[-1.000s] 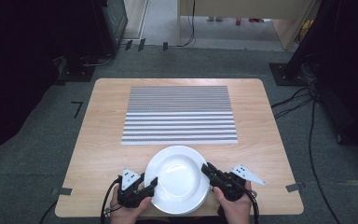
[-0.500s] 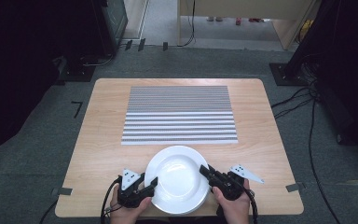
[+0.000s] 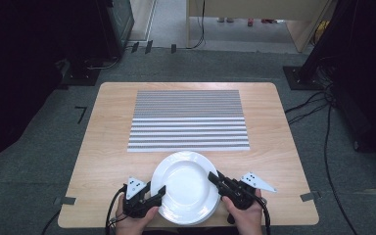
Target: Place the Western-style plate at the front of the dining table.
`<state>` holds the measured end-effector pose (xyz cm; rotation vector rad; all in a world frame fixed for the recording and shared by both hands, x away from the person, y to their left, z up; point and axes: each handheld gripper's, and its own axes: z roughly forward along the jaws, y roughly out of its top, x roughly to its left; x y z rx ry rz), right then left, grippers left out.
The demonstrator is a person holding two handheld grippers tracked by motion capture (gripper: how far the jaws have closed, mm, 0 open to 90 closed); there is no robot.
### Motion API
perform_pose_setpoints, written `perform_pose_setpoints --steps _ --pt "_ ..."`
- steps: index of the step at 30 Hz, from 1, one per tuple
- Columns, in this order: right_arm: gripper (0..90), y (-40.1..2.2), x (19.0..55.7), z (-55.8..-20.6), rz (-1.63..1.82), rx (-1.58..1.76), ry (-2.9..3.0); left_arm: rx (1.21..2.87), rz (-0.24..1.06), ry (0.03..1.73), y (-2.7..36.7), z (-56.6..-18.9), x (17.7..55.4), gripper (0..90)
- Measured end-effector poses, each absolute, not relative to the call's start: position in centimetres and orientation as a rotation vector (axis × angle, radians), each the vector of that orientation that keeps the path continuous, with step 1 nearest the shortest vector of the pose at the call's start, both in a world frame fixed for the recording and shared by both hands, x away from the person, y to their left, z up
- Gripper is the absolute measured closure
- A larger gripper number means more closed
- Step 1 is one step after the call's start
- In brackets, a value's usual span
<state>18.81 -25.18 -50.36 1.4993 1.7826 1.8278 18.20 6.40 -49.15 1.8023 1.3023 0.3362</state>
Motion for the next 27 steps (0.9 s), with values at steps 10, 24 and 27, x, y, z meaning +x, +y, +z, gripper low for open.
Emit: perform_pose_setpoints --steps 10,24,27 --pt "75.6 -25.11 18.78 -50.38 1.826 1.455 1.781 1.768 0.343 1.305 6.62 -48.97 18.02 49.9" --pt "74.5 -25.15 18.87 -50.73 1.803 1.465 1.777 1.734 0.358 1.284 6.89 -48.78 17.82 56.1" --pt "74.5 -25.12 18.87 -50.78 1.802 1.474 1.775 1.716 0.356 1.284 7.00 -48.70 17.76 57.0"
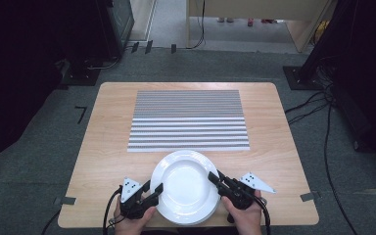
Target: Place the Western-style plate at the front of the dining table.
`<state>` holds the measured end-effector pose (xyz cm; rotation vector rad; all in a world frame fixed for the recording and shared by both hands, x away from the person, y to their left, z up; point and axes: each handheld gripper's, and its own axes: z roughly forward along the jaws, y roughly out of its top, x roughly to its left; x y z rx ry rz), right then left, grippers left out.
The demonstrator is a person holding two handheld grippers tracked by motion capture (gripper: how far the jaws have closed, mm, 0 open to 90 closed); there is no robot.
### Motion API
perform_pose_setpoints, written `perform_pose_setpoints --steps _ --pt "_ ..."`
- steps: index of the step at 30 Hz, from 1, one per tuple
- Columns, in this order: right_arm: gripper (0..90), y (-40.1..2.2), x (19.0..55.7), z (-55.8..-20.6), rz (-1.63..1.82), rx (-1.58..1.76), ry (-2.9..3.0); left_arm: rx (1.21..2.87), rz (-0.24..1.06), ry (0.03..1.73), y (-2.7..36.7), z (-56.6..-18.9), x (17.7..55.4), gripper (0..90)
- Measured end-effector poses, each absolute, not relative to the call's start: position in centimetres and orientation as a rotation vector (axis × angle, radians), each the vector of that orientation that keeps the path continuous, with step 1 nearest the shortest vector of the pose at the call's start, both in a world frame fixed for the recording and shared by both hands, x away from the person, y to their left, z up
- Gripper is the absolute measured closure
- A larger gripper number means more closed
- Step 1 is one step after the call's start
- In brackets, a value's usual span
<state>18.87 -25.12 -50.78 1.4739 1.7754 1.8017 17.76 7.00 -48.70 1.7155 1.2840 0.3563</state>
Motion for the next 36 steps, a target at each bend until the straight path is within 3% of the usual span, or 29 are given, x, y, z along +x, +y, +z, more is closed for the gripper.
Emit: perform_pose_setpoints --steps 36 --pt "75.1 -24.9 19.0 -48.8 1.803 1.561 1.701 1.582 0.351 1.270 7.4 -46.5 18.4 67.5"
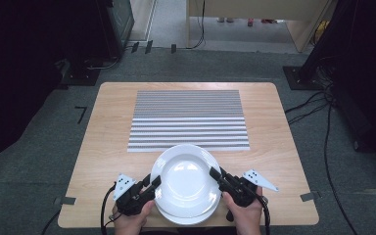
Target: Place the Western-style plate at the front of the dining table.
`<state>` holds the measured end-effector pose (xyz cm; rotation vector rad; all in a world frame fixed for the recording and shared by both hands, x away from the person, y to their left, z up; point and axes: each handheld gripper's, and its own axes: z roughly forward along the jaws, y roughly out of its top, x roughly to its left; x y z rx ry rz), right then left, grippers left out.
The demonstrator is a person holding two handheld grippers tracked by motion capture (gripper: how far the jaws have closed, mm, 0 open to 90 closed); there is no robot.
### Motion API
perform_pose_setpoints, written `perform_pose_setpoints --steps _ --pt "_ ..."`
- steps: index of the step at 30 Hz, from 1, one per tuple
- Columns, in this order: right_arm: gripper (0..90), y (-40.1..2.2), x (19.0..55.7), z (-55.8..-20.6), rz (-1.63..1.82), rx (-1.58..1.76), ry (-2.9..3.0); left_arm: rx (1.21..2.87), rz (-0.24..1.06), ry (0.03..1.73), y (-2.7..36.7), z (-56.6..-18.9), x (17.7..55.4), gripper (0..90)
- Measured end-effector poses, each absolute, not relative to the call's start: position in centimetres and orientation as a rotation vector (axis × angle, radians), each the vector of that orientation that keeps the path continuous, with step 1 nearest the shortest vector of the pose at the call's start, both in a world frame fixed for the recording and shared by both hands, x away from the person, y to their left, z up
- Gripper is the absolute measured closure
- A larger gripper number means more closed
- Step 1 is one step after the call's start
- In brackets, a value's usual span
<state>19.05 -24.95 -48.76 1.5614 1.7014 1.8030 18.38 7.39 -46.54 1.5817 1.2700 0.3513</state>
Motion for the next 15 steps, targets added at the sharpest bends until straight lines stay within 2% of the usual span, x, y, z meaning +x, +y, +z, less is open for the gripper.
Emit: perform_pose_setpoints --steps 15 --pt "75.6 -25.5 20.7 -46.1 1.834 1.519 1.664 1.547 0.341 1.237 7.0 -44.9 19.9 67.5"
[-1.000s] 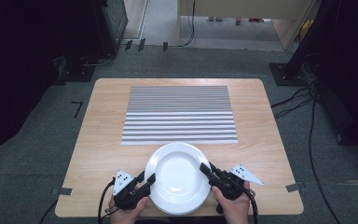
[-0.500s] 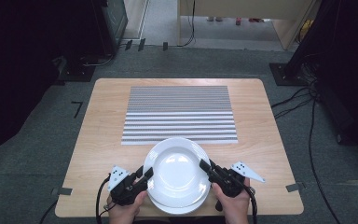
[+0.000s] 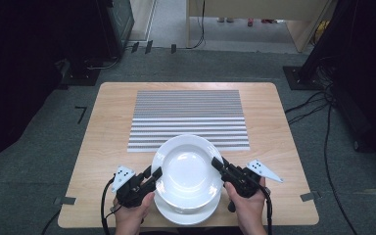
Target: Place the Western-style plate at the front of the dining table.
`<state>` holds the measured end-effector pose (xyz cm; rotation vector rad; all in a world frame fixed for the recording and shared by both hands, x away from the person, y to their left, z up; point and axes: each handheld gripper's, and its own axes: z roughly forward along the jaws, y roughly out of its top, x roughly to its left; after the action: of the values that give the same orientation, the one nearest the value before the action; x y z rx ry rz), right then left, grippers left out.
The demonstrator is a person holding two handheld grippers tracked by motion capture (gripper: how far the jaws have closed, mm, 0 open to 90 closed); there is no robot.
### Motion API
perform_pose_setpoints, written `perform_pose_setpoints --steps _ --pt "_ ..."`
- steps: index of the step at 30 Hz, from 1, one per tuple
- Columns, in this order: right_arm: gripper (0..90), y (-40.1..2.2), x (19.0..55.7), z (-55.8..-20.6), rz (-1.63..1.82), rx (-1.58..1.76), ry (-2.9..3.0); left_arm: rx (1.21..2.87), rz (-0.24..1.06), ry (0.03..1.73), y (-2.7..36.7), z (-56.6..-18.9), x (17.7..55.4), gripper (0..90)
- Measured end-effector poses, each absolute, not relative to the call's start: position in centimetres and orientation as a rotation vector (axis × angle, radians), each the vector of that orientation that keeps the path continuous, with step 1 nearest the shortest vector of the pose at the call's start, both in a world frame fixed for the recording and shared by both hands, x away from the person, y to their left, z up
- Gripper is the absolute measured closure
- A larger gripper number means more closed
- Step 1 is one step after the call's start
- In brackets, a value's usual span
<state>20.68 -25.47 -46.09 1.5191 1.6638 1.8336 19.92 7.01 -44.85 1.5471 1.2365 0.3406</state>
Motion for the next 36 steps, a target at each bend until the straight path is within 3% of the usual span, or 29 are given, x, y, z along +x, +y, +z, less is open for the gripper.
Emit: perform_pose_setpoints --steps 21,36 --pt "77.4 -24.5 24.4 -43.1 1.848 1.455 1.672 1.487 0.355 1.242 8.0 -42.7 24.4 67.6" --pt "76.3 -24.4 28.9 -43.1 1.831 1.480 1.684 1.481 0.376 1.251 7.9 -42.1 28.7 68.3"
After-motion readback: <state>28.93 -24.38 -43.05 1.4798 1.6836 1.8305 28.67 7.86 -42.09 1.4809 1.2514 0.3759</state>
